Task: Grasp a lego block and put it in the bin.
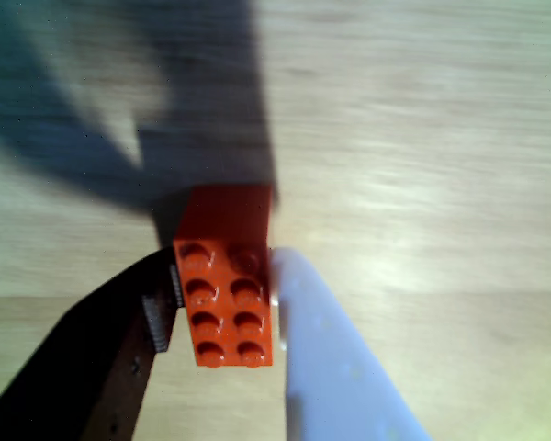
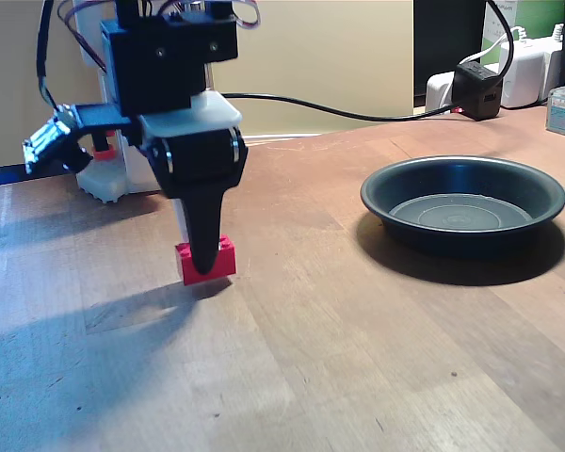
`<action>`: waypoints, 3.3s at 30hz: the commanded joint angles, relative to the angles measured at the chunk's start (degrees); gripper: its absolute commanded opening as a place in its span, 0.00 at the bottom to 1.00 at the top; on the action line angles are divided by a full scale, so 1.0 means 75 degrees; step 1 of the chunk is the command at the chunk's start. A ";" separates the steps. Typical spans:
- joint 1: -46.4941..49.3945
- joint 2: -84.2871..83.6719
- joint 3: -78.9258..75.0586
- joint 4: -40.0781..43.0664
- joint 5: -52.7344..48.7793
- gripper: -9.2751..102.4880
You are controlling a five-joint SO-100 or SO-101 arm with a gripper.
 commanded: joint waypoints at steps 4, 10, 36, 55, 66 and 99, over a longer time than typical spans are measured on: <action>-0.0691 0.1230 -0.0035 0.0574 0.1125 0.08; -0.1969 0.1477 -0.0164 0.1242 0.3141 0.08; -0.5859 -0.0504 -0.2824 0.1289 0.9059 0.08; -0.5789 -0.2871 -0.5273 0.1301 0.9316 0.08; -0.5789 -0.2871 -0.5273 0.1289 0.9258 0.11; -0.5426 -0.0937 -0.5344 0.2215 0.7770 0.23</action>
